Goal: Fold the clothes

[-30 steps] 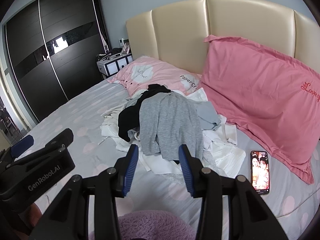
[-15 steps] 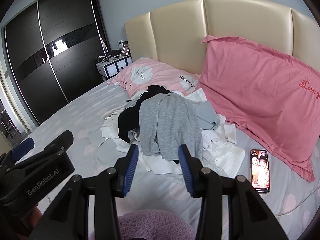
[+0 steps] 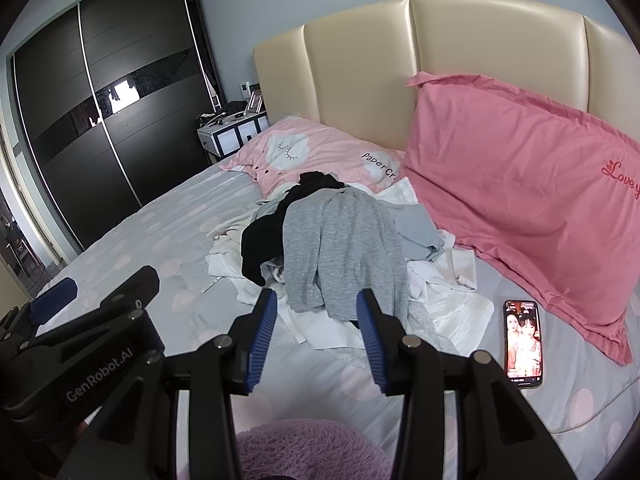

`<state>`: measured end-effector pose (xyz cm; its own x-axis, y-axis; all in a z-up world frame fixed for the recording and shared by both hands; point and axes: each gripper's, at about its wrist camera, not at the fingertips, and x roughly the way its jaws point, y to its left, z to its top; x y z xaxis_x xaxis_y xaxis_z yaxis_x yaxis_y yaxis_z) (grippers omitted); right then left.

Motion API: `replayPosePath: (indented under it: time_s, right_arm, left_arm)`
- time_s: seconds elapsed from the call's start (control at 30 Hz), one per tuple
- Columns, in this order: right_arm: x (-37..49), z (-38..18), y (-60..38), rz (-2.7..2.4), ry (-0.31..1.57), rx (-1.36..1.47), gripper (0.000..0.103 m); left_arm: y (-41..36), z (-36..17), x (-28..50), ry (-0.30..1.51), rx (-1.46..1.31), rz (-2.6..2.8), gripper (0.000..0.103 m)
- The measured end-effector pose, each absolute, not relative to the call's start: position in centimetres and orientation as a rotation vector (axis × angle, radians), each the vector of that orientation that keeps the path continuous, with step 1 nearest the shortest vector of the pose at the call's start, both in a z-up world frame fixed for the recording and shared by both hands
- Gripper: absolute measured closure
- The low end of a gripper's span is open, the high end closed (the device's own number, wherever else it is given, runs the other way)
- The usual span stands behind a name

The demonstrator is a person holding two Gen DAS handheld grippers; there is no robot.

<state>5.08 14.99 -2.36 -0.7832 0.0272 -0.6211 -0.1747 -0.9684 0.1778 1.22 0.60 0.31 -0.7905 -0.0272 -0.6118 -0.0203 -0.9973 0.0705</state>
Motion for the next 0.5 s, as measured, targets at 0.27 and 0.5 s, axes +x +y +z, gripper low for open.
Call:
replayPosePath:
  time_s: [0.27, 0.5]
  right_arm:
    - [4.9, -2.45, 14.94, 2.861, 0.352, -0.991, 0.063]
    - [4.66, -2.46, 14.82, 2.855, 0.346, -0.998, 0.063]
  left_arm:
    - [0.63, 0.02, 0.98, -0.123, 1.027, -2.957, 0.007]
    - [0.43, -0.3, 0.83, -0.118, 1.033, -2.955, 0.007]
